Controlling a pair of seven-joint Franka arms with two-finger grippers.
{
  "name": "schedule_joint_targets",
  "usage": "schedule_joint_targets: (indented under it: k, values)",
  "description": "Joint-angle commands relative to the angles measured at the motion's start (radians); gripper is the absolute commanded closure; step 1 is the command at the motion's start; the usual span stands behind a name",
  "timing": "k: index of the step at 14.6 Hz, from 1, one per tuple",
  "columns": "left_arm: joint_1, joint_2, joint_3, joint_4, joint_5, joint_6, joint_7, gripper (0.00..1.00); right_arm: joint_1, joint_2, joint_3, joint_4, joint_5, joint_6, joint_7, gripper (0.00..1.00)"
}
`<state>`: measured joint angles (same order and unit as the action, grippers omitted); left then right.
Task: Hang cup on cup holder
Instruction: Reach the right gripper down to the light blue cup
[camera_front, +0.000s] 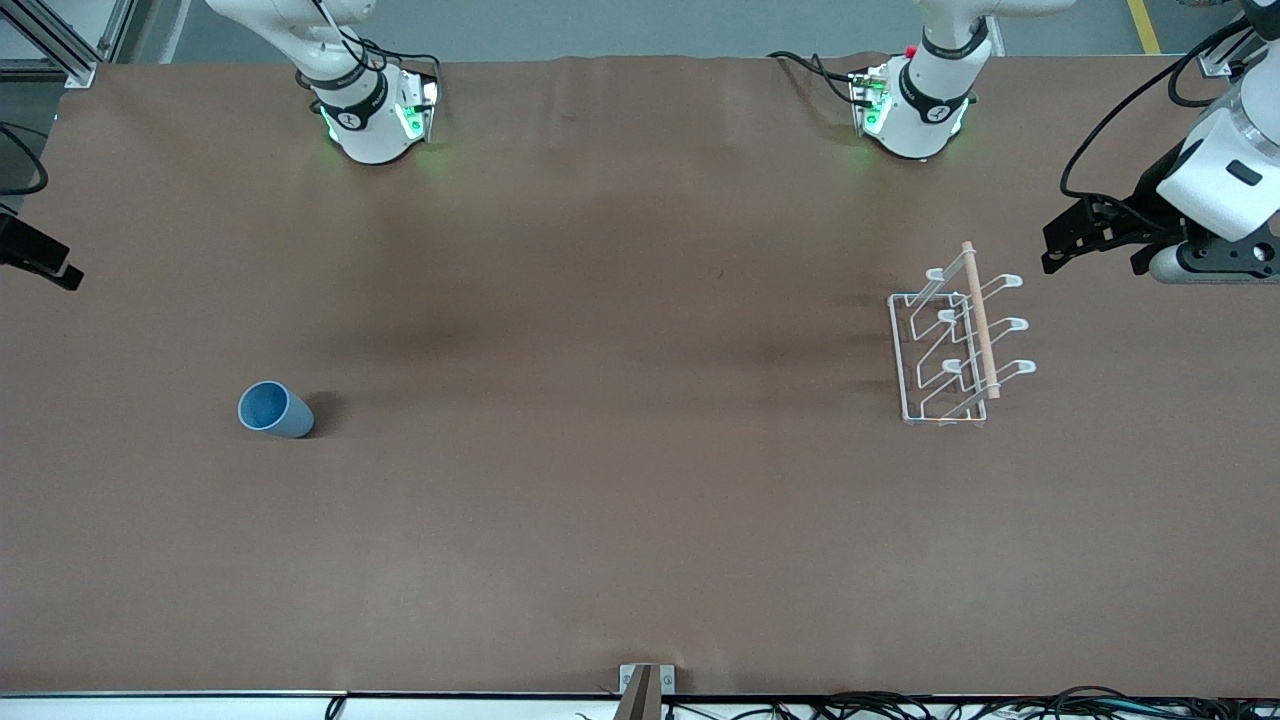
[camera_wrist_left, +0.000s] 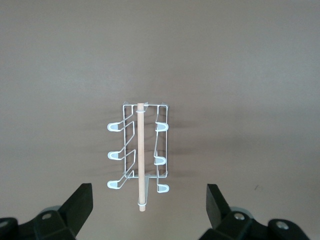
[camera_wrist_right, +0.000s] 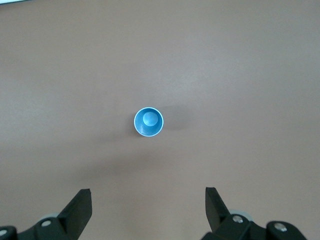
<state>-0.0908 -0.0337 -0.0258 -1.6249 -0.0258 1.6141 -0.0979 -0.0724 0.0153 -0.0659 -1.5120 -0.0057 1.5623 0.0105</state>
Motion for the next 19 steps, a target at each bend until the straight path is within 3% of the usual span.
schedule_joint_targets:
  k: [1,5,11,19]
  values:
    - [-0.004,-0.006,0.003,-0.009,0.014,0.012,0.006,0.00,-0.017,-0.020,0.011,-0.014,0.009,0.002,-0.014,0.00]
    - [-0.004,-0.005,0.003,-0.009,0.014,0.012,0.007,0.00,-0.020,-0.003,0.011,-0.022,0.010,0.004,-0.017,0.00]
    - [-0.004,0.000,0.003,-0.012,0.017,0.024,0.010,0.00,-0.018,0.146,0.011,-0.066,0.015,0.105,-0.046,0.00]
    - [-0.006,0.005,0.001,-0.012,0.017,0.026,0.012,0.00,-0.023,0.239,0.011,-0.390,0.015,0.591,-0.185,0.00]
